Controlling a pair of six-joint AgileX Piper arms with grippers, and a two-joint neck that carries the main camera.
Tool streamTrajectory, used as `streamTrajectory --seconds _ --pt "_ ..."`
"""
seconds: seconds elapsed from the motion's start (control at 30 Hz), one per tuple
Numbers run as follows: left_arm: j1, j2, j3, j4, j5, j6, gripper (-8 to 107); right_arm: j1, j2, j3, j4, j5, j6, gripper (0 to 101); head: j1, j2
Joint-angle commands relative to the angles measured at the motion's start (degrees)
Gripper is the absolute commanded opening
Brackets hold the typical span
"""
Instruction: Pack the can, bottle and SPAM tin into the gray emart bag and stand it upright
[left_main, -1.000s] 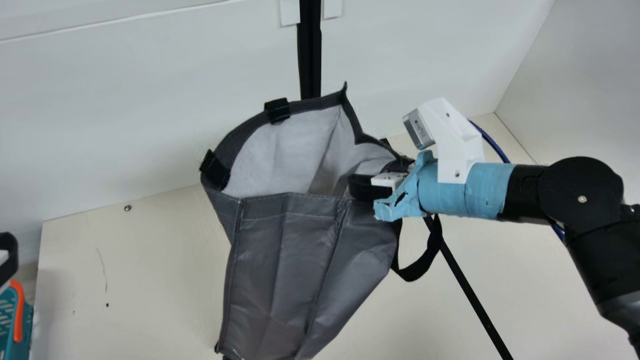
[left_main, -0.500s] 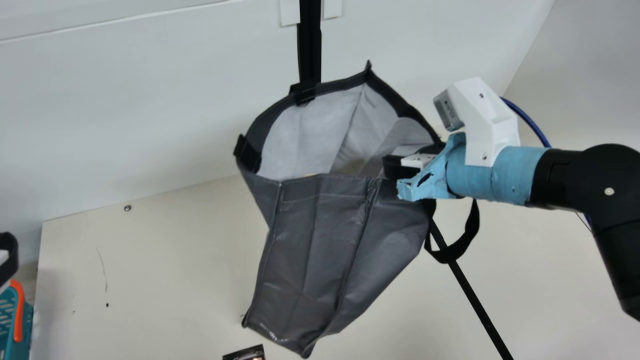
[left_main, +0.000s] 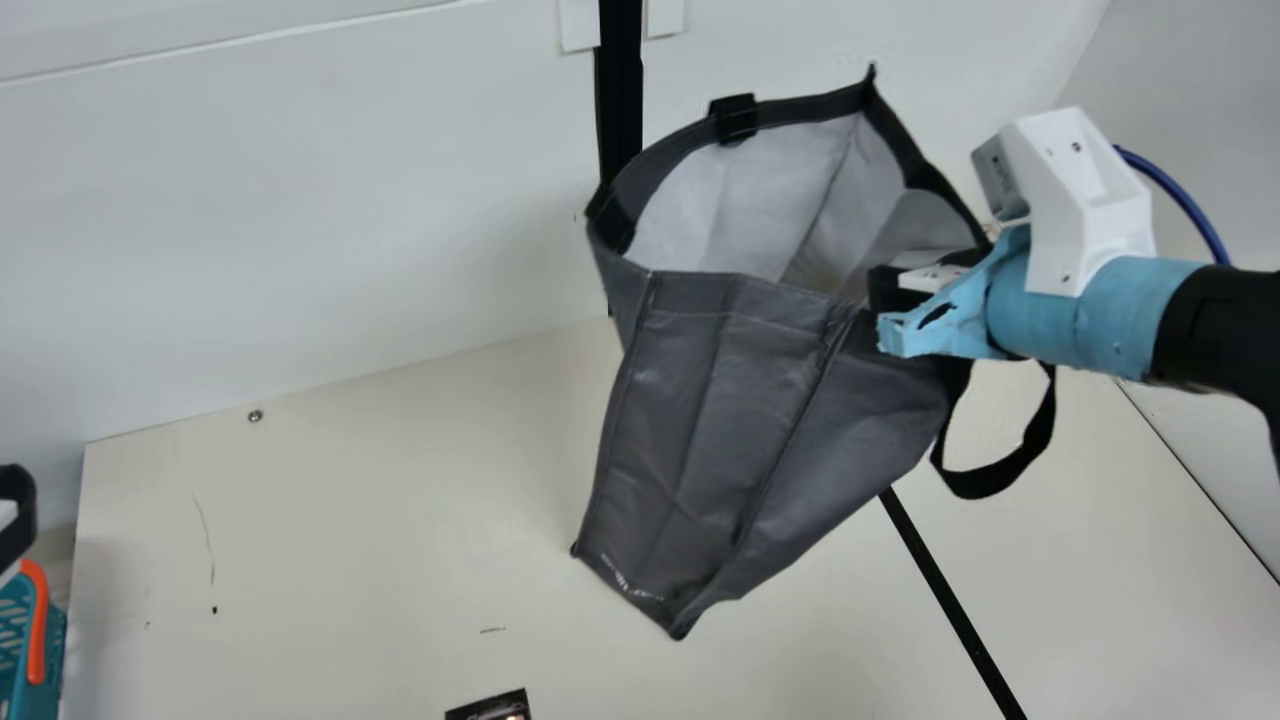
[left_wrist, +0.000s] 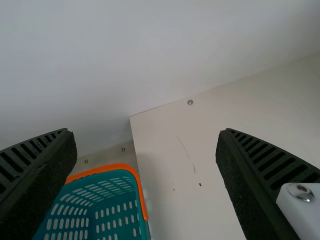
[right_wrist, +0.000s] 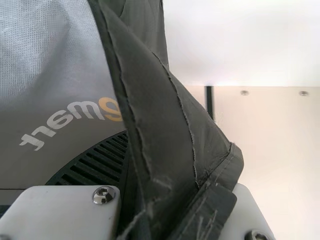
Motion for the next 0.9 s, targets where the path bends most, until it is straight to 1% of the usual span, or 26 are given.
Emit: streamTrajectory --seconds 0.0,0.3,0.57,0.87 --pt "0.0 0.0 0.0 0.0 0.0 0.0 90 -1.6 0.1 -0.5 -0.9 -0.1 0.0 0 -1.3 0.0" --pt "0.0 0.0 0.0 0.0 0.0 0.0 90 -8.4 0.6 -2.5 -3.9 0.2 -0.7 0 -1.3 0.0" --pt "0.0 0.0 0.0 0.0 0.0 0.0 90 -14.8 1.5 -4.0 -5.4 0.4 -2.2 0 -1.3 0.0" --pt "0.0 0.0 0.0 0.0 0.0 0.0 90 -21.3 2.9 -5.6 -7.7 -0.2 -4.5 0 -1.3 0.0"
